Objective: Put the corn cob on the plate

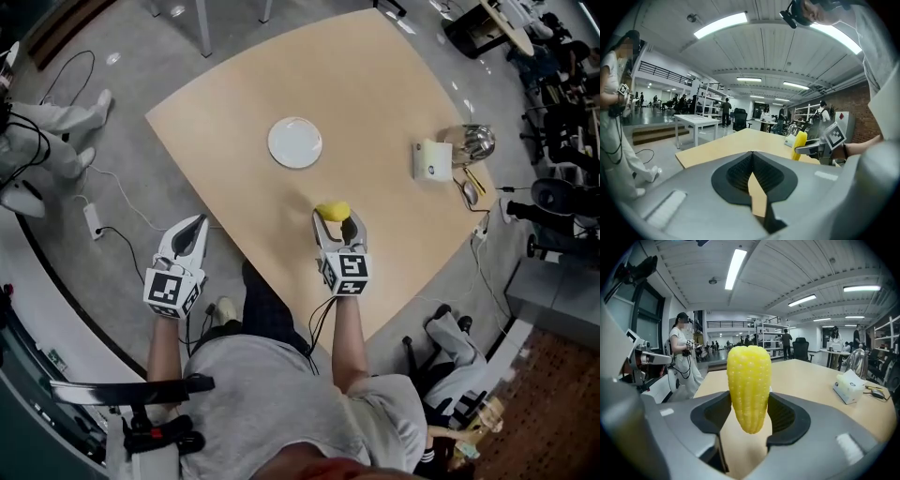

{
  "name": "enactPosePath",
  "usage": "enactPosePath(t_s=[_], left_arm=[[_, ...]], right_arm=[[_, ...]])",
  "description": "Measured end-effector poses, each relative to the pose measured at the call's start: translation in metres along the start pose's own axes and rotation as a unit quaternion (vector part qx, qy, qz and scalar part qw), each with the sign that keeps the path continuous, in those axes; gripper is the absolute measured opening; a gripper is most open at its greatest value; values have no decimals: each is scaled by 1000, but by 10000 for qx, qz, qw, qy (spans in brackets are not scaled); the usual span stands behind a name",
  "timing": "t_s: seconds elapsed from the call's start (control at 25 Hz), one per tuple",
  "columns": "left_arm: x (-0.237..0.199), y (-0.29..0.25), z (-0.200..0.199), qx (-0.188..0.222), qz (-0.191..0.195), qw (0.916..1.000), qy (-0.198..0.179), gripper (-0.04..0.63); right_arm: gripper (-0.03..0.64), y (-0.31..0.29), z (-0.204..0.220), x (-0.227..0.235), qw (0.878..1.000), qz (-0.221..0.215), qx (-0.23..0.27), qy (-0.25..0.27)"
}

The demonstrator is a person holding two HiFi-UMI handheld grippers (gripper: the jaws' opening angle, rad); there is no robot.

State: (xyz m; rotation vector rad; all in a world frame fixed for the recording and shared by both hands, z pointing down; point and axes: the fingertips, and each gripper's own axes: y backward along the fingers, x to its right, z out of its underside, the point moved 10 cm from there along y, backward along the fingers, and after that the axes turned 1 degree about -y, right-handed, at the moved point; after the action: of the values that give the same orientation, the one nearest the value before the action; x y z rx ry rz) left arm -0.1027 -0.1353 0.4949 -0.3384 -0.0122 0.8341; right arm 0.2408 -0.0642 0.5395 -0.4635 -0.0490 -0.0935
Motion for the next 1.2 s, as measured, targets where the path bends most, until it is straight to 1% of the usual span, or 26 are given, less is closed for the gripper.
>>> enactPosePath(t_s=[0.32,0.44,0.56,0.76,0.92,1.2], left_arm=[[-1,-2,12,-153,-172,9996,160,20],[-5,1,16,-169,-293,9991,271,20],[-10,6,16,-168,-422,9985,304,20],[-10,12,16,-139,-579,9976,343,20],[-11,13,22,-136,-649,9972,336,20],[-14,18,24,-215,-793,9960,349,20]], right_arm=[[250,-47,-12,22,9992,-121,-235,292],[250,-64,-18,25,9973,-180,-399,592],[250,-80,-25,24,9941,-313,-489,912],[250,-98,-34,20,9894,-463,-607,1232],[250,-115,-39,20,9873,-530,-704,1319],[250,-142,-41,21,9849,-580,-1023,1270]])
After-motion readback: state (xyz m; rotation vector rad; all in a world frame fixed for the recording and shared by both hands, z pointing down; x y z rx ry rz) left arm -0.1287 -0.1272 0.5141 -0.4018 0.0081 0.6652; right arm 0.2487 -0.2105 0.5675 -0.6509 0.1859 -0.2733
